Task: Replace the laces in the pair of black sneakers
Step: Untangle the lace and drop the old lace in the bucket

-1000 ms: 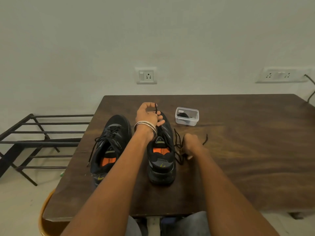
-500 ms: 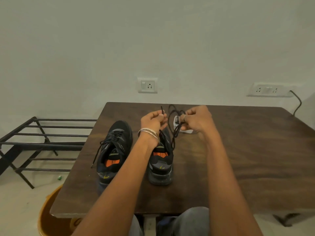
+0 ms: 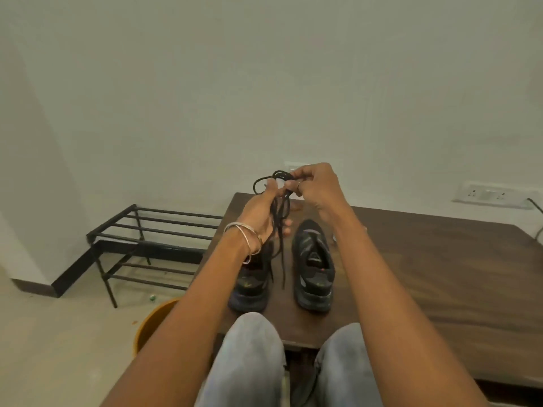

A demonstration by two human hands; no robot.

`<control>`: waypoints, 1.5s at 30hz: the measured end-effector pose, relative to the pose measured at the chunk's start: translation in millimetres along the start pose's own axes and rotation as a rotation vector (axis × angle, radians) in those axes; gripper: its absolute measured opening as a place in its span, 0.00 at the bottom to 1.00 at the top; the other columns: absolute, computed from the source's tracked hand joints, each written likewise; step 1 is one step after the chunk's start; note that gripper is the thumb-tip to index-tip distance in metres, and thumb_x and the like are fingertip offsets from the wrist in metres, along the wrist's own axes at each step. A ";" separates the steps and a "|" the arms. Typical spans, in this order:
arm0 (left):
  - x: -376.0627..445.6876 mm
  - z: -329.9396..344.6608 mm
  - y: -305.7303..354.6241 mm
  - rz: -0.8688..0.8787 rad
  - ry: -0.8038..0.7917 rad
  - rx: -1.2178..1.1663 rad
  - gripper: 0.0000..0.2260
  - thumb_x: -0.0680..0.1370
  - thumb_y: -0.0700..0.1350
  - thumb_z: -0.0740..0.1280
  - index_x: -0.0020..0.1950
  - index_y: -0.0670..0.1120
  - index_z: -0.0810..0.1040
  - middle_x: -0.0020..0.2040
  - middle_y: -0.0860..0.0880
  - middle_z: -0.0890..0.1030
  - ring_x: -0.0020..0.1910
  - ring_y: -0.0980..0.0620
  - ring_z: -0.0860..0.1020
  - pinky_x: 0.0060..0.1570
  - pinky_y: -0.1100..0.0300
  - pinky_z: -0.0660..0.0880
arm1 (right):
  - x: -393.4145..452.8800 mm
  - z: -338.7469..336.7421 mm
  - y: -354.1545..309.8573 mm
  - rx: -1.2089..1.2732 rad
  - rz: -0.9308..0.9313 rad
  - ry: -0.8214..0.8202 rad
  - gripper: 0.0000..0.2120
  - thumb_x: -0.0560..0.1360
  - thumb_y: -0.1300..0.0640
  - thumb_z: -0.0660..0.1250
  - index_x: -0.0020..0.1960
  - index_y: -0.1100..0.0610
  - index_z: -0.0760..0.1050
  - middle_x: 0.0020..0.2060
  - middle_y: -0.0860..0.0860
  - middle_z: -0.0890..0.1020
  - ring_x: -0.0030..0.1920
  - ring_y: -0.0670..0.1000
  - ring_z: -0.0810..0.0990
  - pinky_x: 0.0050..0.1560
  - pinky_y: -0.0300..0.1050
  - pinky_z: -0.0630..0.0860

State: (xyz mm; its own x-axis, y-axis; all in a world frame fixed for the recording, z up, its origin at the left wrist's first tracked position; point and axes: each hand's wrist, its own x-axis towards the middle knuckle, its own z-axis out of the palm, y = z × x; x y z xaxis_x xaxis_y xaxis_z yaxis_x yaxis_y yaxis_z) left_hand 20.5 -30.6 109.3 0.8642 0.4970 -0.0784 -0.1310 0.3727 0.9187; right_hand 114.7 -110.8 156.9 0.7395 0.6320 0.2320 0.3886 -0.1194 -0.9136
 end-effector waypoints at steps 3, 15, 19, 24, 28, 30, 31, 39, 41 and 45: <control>-23.9 -46.9 24.1 0.110 0.025 0.410 0.11 0.79 0.50 0.66 0.47 0.42 0.78 0.38 0.44 0.73 0.27 0.54 0.67 0.28 0.60 0.68 | -4.2 32.9 -13.5 0.075 -0.011 -0.016 0.05 0.73 0.68 0.72 0.45 0.59 0.81 0.39 0.52 0.84 0.39 0.45 0.80 0.38 0.30 0.75; -56.3 -227.0 -2.9 0.145 0.577 0.555 0.09 0.82 0.48 0.59 0.47 0.48 0.77 0.49 0.43 0.80 0.49 0.46 0.79 0.52 0.48 0.75 | -3.9 219.3 15.8 0.199 0.273 -0.328 0.07 0.76 0.71 0.68 0.44 0.61 0.76 0.42 0.56 0.81 0.34 0.49 0.83 0.33 0.39 0.82; -50.5 -275.1 -53.7 0.091 0.762 0.292 0.06 0.81 0.44 0.62 0.47 0.47 0.77 0.48 0.42 0.81 0.45 0.47 0.81 0.49 0.47 0.78 | -1.2 269.3 61.4 0.005 0.309 -0.493 0.06 0.77 0.71 0.66 0.51 0.62 0.75 0.43 0.55 0.78 0.38 0.49 0.82 0.44 0.46 0.84; -35.0 -316.1 -116.5 0.011 0.938 0.127 0.05 0.81 0.38 0.62 0.53 0.41 0.78 0.43 0.44 0.79 0.39 0.51 0.78 0.48 0.53 0.80 | 5.2 326.8 126.1 -0.346 0.258 -0.653 0.05 0.77 0.68 0.68 0.53 0.66 0.78 0.47 0.59 0.82 0.43 0.55 0.85 0.42 0.47 0.84; -20.6 -335.3 -149.9 -0.045 1.032 0.125 0.09 0.80 0.33 0.59 0.57 0.40 0.74 0.41 0.45 0.76 0.37 0.52 0.76 0.43 0.56 0.78 | 8.9 358.8 157.9 -0.659 0.080 -0.752 0.10 0.74 0.64 0.72 0.54 0.62 0.78 0.47 0.56 0.82 0.50 0.54 0.83 0.50 0.47 0.81; -12.2 -348.8 -167.6 -0.126 1.042 0.167 0.10 0.80 0.34 0.60 0.60 0.40 0.75 0.46 0.44 0.78 0.44 0.48 0.78 0.51 0.51 0.79 | 10.2 375.5 168.4 -0.819 -0.031 -0.846 0.11 0.75 0.64 0.71 0.56 0.62 0.77 0.51 0.57 0.81 0.54 0.55 0.81 0.51 0.45 0.79; -9.2 -355.8 -176.4 -0.184 1.034 0.197 0.11 0.79 0.35 0.62 0.61 0.39 0.76 0.49 0.44 0.79 0.48 0.47 0.79 0.55 0.49 0.78 | 10.4 380.0 170.1 -0.869 -0.067 -0.898 0.11 0.76 0.65 0.69 0.58 0.63 0.77 0.53 0.58 0.81 0.55 0.56 0.80 0.52 0.44 0.78; -16.3 -386.3 -212.6 -0.449 1.051 0.253 0.15 0.76 0.32 0.58 0.56 0.38 0.81 0.48 0.41 0.80 0.49 0.42 0.78 0.55 0.52 0.76 | 11.7 407.6 200.4 -0.969 -0.029 -1.060 0.14 0.77 0.69 0.64 0.62 0.64 0.72 0.58 0.61 0.77 0.57 0.57 0.79 0.50 0.44 0.78; -20.4 -389.1 -212.9 -0.440 1.129 0.150 0.11 0.77 0.33 0.59 0.47 0.40 0.82 0.42 0.44 0.81 0.47 0.42 0.80 0.57 0.48 0.77 | 9.8 409.0 202.1 -0.902 0.010 -1.032 0.12 0.78 0.67 0.65 0.61 0.64 0.74 0.54 0.59 0.80 0.52 0.55 0.82 0.39 0.40 0.77; -26.6 -384.1 -196.7 -0.386 1.209 0.034 0.12 0.80 0.35 0.57 0.43 0.42 0.79 0.38 0.46 0.80 0.33 0.49 0.79 0.38 0.58 0.79 | 7.4 407.6 194.8 -0.669 0.169 -0.915 0.08 0.78 0.65 0.67 0.56 0.63 0.78 0.46 0.58 0.83 0.45 0.52 0.84 0.46 0.46 0.83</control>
State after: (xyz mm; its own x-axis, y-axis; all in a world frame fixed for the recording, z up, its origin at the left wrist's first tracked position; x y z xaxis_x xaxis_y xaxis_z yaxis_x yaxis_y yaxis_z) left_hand -163.3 183.8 -218.0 -0.1524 0.7634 -0.6278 0.0574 0.6409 0.7654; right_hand -28.1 182.7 -155.4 0.2394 0.8566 -0.4570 0.7397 -0.4658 -0.4856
